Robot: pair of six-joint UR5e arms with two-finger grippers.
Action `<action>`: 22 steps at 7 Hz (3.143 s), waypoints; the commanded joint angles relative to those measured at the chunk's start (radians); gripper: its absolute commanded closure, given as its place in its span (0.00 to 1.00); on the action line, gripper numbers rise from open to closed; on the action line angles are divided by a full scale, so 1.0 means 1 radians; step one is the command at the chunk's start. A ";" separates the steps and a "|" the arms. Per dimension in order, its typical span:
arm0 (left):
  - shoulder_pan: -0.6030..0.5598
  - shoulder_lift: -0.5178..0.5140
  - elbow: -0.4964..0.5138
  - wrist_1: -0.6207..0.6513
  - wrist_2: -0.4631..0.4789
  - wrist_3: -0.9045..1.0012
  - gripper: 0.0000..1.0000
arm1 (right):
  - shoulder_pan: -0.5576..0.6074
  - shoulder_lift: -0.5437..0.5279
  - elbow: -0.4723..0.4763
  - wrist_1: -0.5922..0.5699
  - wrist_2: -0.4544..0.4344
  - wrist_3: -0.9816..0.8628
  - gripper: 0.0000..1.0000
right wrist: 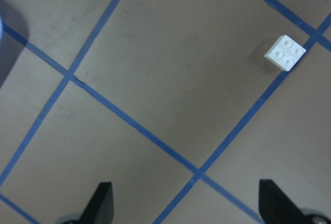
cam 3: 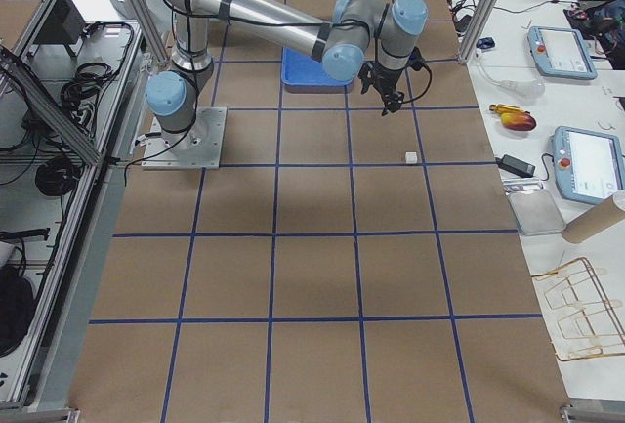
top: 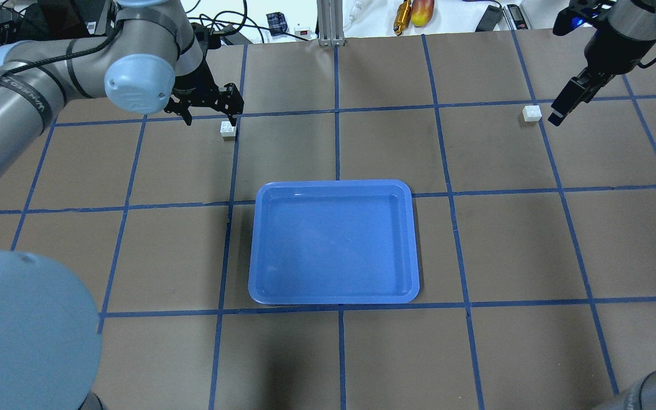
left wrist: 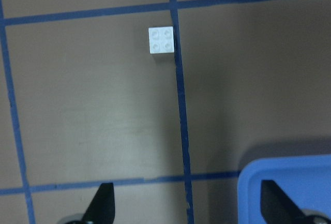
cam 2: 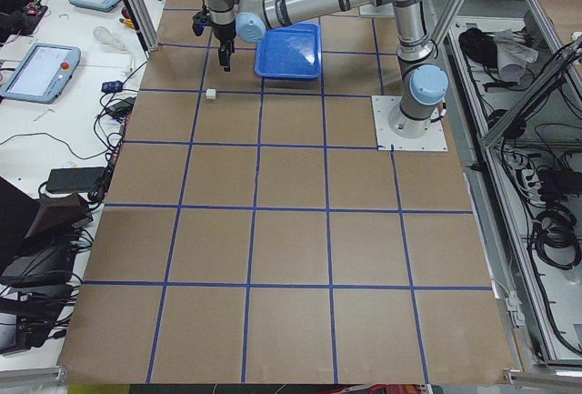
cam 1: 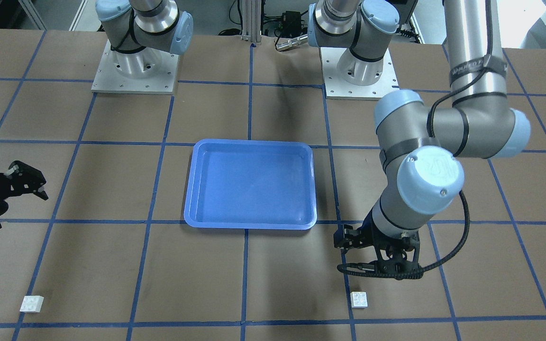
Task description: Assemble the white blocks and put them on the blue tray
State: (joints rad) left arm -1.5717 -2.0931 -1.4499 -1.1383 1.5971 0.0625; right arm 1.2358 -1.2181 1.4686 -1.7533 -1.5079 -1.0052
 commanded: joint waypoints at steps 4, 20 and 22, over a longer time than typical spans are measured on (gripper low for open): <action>0.034 -0.223 0.140 0.098 0.001 -0.001 0.00 | -0.150 0.245 -0.103 -0.232 0.230 -0.411 0.00; 0.004 -0.187 0.120 0.050 -0.042 -0.007 0.85 | -0.180 0.586 -0.419 0.161 0.607 -1.095 0.00; -0.066 -0.077 -0.004 0.029 -0.043 -0.092 0.88 | -0.180 0.594 -0.426 0.158 0.592 -1.102 0.00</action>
State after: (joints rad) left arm -1.5966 -2.2344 -1.3820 -1.0976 1.5564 0.0278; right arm 1.0565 -0.6311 1.0437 -1.5948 -0.9150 -2.1018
